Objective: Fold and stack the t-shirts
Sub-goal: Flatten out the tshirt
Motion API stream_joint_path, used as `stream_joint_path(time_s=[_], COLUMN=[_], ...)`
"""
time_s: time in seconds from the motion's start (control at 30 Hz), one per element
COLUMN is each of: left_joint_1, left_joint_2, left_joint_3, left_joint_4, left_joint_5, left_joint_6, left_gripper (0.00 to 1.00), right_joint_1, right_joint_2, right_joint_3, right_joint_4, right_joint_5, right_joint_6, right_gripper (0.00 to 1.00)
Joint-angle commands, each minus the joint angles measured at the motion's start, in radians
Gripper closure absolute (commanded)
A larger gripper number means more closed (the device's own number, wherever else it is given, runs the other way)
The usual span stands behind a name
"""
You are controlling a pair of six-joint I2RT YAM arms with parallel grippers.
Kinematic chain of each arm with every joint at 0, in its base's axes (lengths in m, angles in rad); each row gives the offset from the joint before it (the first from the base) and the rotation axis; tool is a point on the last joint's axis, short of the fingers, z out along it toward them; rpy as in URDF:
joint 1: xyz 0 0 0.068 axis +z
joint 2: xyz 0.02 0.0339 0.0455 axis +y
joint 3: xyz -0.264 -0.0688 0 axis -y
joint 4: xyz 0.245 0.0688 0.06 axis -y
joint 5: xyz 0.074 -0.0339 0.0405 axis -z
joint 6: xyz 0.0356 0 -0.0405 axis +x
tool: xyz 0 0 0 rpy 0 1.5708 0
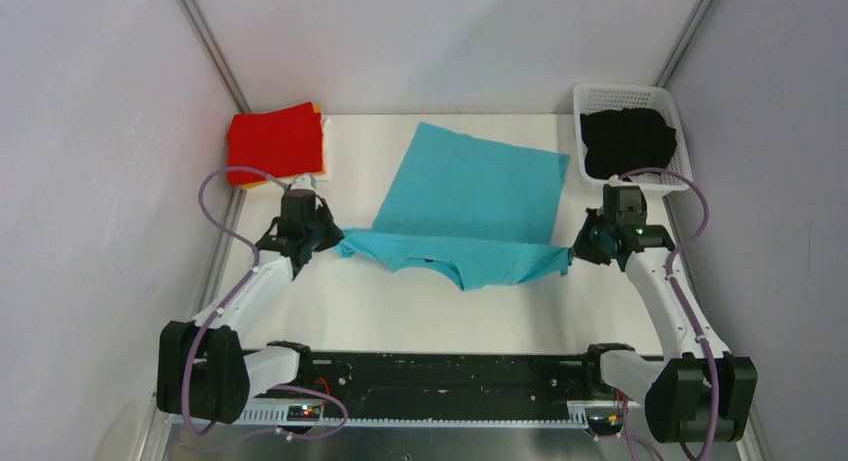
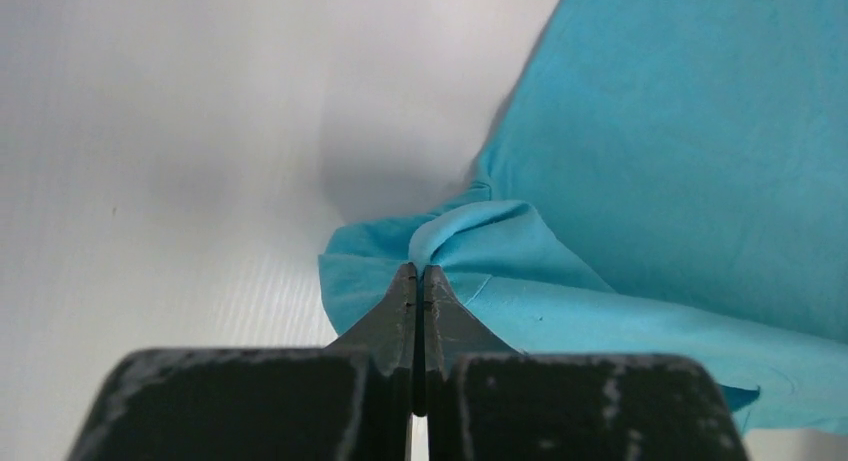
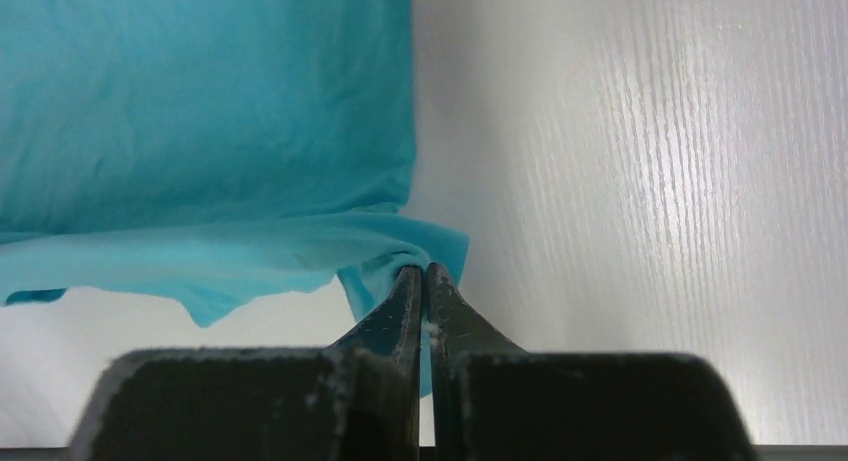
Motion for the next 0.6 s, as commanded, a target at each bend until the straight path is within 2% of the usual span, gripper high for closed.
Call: stream_joint_path(time_s=[0.0,0.03,0.1,0.13,0.17,0.2,0.23,0.27,0.33,0.47,0.53,0.57], left_joint_1=[0.003,0.003,0.003,0.003,0.003,0.003,0.002,-0.003,-0.029,-0.148,-0.204,-0.218], left_joint_2=[-0.020,-0.019,-0.024,-0.027,-0.029,-0.033,-0.036,-0.044,-0.067,-0.142,-0.168,-0.171], left_joint_3=[0.013,0.015,0.017,0.021,0.024,0.029,0.033,0.039,0.043,0.035,0.025,0.020], left_joint_4=[0.039,0.035,0.032,0.029,0.027,0.025,0.025,0.025,0.022,0.013,0.015,0.016], left_joint_5=[-0.081,-0.084,-0.107,-0.117,-0.116,-0.107,-0.097,-0.074,-0.056,-0.066,-0.058,-0.053], left_joint_6=[-0.014,-0.014,-0.021,-0.026,-0.028,-0.036,-0.041,-0.045,-0.048,-0.050,-0.058,-0.061], left_gripper=[1.00,0.98,0.70,0.38,0.19,0.05,0.03,0.01,0.00,0.00,0.00,0.00], right_joint_1=[0.004,0.005,0.011,0.022,0.030,0.043,0.048,0.059,0.083,0.206,0.288,0.345], right_joint_2=[0.011,0.019,0.035,0.046,0.052,0.063,0.069,0.080,0.091,0.042,0.007,0.001], right_joint_3=[-0.013,-0.013,-0.013,-0.013,-0.014,-0.014,-0.014,-0.014,-0.002,0.027,0.027,0.018], right_joint_4=[0.046,0.052,0.038,0.030,0.021,0.023,0.027,0.036,0.028,0.038,0.089,0.117], right_joint_5=[0.062,0.046,0.061,0.091,0.154,0.178,0.214,0.233,0.293,0.442,0.394,0.299], right_joint_6=[0.036,0.035,0.047,0.054,0.073,0.079,0.078,0.080,0.097,0.102,0.062,0.031], right_gripper=[0.94,0.91,0.78,0.73,0.69,0.55,0.46,0.32,0.18,0.10,0.07,0.05])
